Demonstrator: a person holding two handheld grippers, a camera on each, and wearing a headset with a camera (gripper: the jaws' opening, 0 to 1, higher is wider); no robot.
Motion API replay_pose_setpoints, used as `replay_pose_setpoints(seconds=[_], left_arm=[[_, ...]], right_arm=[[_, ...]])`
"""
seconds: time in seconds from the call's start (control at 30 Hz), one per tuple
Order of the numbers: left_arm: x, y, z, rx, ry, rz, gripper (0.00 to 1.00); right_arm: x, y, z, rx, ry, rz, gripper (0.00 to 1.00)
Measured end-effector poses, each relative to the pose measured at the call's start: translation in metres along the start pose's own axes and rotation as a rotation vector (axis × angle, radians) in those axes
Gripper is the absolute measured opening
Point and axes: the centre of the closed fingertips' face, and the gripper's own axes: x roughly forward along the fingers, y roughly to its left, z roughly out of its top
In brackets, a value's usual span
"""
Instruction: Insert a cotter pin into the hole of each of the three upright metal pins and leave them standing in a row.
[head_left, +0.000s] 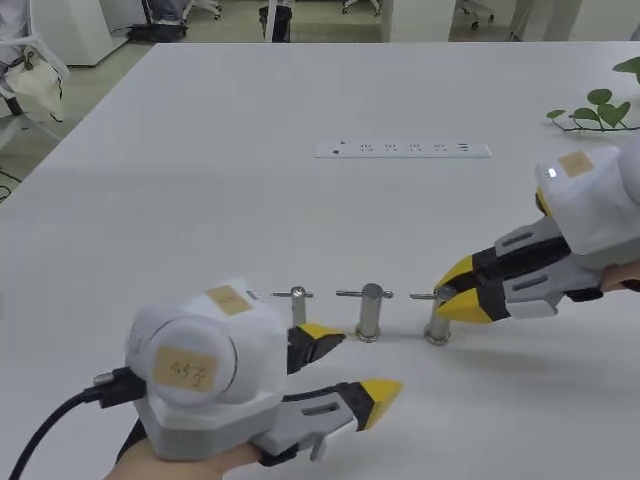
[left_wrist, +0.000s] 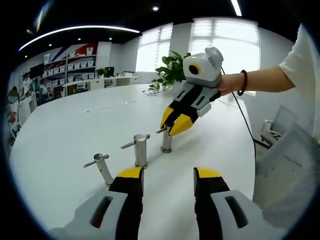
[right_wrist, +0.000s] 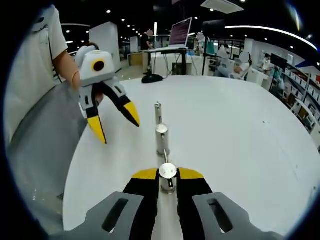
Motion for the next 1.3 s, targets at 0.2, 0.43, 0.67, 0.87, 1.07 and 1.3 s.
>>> replay_pose_setpoints(seconds=[0.2, 0.43, 0.67, 0.87, 1.07, 1.3], left_arm=[[-0.006, 0.001, 0.002, -0.009, -0.008, 0.006, 0.40], [-0.015, 0.003, 0.003, -0.013, -0.011, 0.011, 0.43], [-0.025, 0.008, 0.002, -0.011, -0.006, 0.024, 0.45], [-0.033, 0.014, -0.001, -0.017, 0.003, 0.047, 0.48], [-0.042, 0.026, 0.002, -0.035, -0.006, 0.076, 0.51], [-0.049, 0.032, 0.004, -0.045, 0.000, 0.098, 0.56]], right_arm=[[-0.001, 0.001, -0.001, -0.018, -0.002, 0.013, 0.14], [-0.002, 0.001, -0.002, -0.024, -0.010, 0.018, 0.14], [0.001, 0.003, -0.005, -0.024, 0.011, 0.032, 0.18], [0.002, 0.005, -0.008, 0.035, 0.013, 0.013, 0.23], [-0.004, 0.001, -0.001, 0.168, -0.038, -0.070, 0.31], [-0.011, 0.005, 0.003, 0.266, -0.050, -0.134, 0.50]])
